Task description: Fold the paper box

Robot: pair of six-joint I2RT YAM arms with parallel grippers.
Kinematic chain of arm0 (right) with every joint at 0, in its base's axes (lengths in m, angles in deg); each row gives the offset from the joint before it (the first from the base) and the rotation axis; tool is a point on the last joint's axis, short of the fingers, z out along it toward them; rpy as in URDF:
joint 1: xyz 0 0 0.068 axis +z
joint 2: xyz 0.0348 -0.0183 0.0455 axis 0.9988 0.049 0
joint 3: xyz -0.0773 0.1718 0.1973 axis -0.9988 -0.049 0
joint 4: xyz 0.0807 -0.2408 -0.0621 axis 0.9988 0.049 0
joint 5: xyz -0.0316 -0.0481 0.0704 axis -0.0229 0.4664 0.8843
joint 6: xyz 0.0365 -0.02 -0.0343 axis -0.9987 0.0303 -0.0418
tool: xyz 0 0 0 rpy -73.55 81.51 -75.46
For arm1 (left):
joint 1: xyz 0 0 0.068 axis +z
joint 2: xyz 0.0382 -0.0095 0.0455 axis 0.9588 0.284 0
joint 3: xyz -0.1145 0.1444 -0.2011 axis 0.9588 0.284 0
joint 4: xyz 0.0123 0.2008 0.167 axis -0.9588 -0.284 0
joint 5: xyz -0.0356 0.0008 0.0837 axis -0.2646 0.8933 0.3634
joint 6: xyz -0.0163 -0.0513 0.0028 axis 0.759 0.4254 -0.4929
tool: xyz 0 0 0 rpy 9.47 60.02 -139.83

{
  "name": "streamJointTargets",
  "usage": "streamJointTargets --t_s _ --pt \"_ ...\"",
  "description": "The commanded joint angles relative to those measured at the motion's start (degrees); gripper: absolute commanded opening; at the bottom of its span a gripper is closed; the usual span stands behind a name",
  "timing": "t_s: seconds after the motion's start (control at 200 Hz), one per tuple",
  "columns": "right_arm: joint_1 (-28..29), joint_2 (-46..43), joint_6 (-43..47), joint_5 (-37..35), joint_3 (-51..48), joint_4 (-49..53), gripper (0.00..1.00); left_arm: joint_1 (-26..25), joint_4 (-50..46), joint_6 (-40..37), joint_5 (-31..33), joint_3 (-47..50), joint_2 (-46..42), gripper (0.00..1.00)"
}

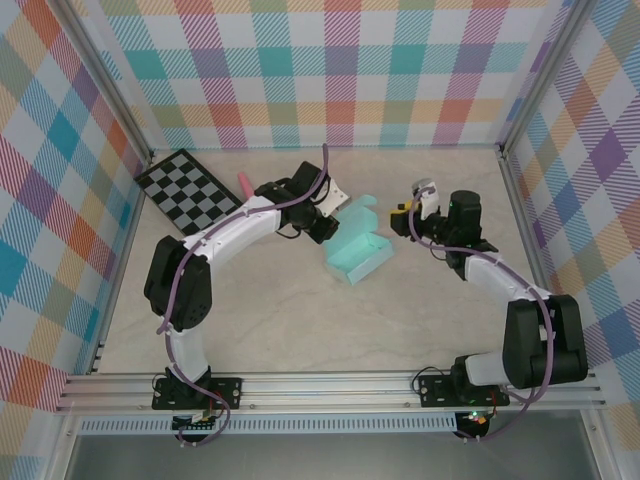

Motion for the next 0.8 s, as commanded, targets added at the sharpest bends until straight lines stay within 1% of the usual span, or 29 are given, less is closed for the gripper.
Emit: streamJointTargets --t_s 0.0,0.045,0.105,0.17,0.215,0.26,0.305,0.325,0.365,0.42,0.48,0.5,0.52,0.53,0.535,0.54,0.545,0.56,0.57,0.6,0.605,0.62,0.625,0.65,0.7,0.705,0.71,0.72,0.795 --pt "-0.8 2.0 -5.0 2.7 3.3 2.4 0.47 -0.4 -0.4 -5.2 0.6 -0.8 -3.3 0.0" --pt "-1.6 3.4 -9.3 2.1 5.6 5.6 0.5 -0.4 -0.7 -8.1 0.6 -0.8 -3.5 0.0" --pt "-3.3 5.0 -13.9 2.3 9.2 10.8 0.51 -0.4 -0.6 -11.1 2.3 -0.8 -3.8 0.0" --pt "-5.0 5.1 -19.9 -0.4 10.8 13.2 0.52 -0.4 0.0 -15.0 3.9 -0.4 -4.2 0.0" --pt "-6.3 4.4 -25.6 -3.3 11.0 14.4 0.54 -0.4 0.9 -17.8 4.5 0.2 -4.7 0.0" --pt "-7.6 3.8 -31.5 -6.5 12.2 18.0 0.59 -0.4 1.6 -21.0 3.7 0.7 -5.1 0.0" --pt "-9.2 3.9 -35.5 -6.5 14.7 23.8 0.78 -0.4 2.5 -24.0 2.6 1.2 -5.2 0.0" --pt "-10.1 4.2 -36.4 -5.6 15.9 25.9 0.83 -0.4 2.7 -25.6 1.7 1.5 -5.4 0.0" --pt "-11.7 5.0 -39.5 -3.9 17.6 29.2 0.86 -0.4 3.5 -28.3 0.0 2.3 -5.6 0.0" --pt "-14.0 6.9 -45.1 -0.6 19.7 32.9 0.85 -0.4 6.0 -29.7 -0.7 3.4 -5.7 0.02" --pt "-14.9 9.9 -46.3 4.3 23.4 37.6 0.9 -0.2 7.9 -30.5 -1.1 3.9 -5.2 0.12" --pt "-14.8 10.8 -46.2 4.8 25.0 40.0 0.92 -0.2 8.5 -30.5 -1.1 3.9 -4.8 0.18" --pt "-14.7 11.6 -46.1 5.4 26.4 41.9 0.92 0.0 8.7 -30.3 -1.1 3.6 -4.4 0.34" --pt "-14.7 11.9 -46.2 5.7 27.0 42.8 0.92 0.0 8.7 -30.3 -1.2 3.4 -4.2 0.46" --pt "-14.7 12.1 -46.2 5.9 27.2 43.1 0.93 0.1 8.8 -30.2 -1.2 3.2 -4.1 0.46" --pt "-14.7 12.3 -46.3 6.1 27.5 43.4 0.93 0.2 8.8 -30.1 -1.3 3.1 -4.0 0.48" --pt "-14.7 12.4 -46.4 6.3 27.7 43.6 0.93 0.2 8.8 -30.0 -1.3 3.0 -3.8 0.54" --pt "-14.7 12.9 -46.5 6.9 28.2 44.2 0.93 0.3 9.0 -29.6 -1.6 2.6 -3.6 0.56" --pt "-14.7 13.2 -46.7 7.2 28.5 44.6 0.93 0.5 9.0 -29.2 -1.7 2.4 -3.5 0.61" --pt "-14.6 14.1 -47.2 7.7 29.5 46.3 0.93 1.0 9.4 -27.9 -2.2 1.7 -3.1 0.64" --pt "-14.6 14.3 -47.1 7.8 29.7 46.6 0.93 1.0 9.5 -27.7 -2.3 1.5 -3.1 0.66" --pt "-14.5 14.9 -47.3 7.9 30.3 47.5 0.93 1.3 9.7 -26.9 -2.7 1.2 -3.1 0.78" --pt "-14.4 15.0 -47.3 8.0 30.5 47.9 0.93 1.3 9.8 -26.7 -2.8 1.0 -3.1 0.8" --pt "-14.2 16.0 -47.2 8.6 31.6 49.2 0.93 1.7 10.5 -25.1 -3.3 0.6 -3.2 0.84" --pt "-13.6 18.0 -46.1 9.9 33.4 51.0 0.92 2.3 11.2 -21.9 -4.4 0.2 -4.2 0.87" --pt "-13.5 18.2 -46.0 10.1 33.6 51.2 0.92 2.3 11.3 -21.6 -4.4 0.1 -4.4 0.93" --pt "-13.4 18.3 -45.9 10.1 33.8 51.4 0.92 2.4 11.4 -21.3 -4.5 0.1 -4.5 0.97" --pt "-13.3 18.7 -45.8 10.2 34.2 51.8 0.92 2.5 11.6 -20.5 -4.6 0.1 -4.8 0.99" --pt "-11.9 21.6 -44.7 10.9 37.4 55.0 0.92 3.3 12.3 -13.6 -4.7 1.0 -8.0 1.0"
